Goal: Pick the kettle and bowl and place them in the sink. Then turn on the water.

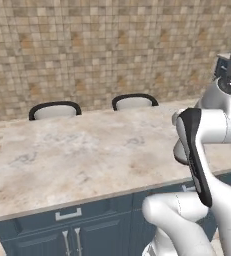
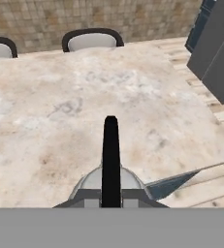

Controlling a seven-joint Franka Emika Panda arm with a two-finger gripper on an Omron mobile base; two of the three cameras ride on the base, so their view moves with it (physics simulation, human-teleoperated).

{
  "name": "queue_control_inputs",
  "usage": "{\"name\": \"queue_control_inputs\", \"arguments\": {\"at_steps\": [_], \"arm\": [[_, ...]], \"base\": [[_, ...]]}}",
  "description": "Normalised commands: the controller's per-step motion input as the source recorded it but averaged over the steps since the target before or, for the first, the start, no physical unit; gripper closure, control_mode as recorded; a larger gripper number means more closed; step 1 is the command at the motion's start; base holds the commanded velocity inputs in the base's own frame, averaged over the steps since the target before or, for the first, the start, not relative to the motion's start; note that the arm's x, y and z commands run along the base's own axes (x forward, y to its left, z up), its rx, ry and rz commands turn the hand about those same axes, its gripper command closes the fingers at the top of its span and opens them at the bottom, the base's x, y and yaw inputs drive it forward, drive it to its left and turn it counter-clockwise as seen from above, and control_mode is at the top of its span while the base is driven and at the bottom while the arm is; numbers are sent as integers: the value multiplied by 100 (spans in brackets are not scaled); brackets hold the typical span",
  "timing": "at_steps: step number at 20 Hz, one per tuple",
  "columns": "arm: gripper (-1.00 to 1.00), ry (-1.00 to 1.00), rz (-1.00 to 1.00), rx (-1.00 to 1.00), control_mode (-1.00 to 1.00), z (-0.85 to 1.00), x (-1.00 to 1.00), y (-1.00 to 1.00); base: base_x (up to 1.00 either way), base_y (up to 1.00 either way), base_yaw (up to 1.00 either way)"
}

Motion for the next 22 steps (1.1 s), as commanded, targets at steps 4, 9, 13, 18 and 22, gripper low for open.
{"name": "queue_control_inputs", "arguments": {"at_steps": [4, 9, 13, 18, 22], "arm": [[100, 0, 0, 0, 100, 0, 0, 0], [100, 0, 0, 0, 100, 0, 0, 0], [100, 0, 0, 0, 100, 0, 0, 0], [100, 0, 0, 0, 100, 0, 0, 0], [100, 0, 0, 0, 100, 0, 0, 0]], "base": [[-46, -28, -39], [-21, -12, -56], [-6, -3, -60], [0, -1, -60], [0, -1, -60]]}}
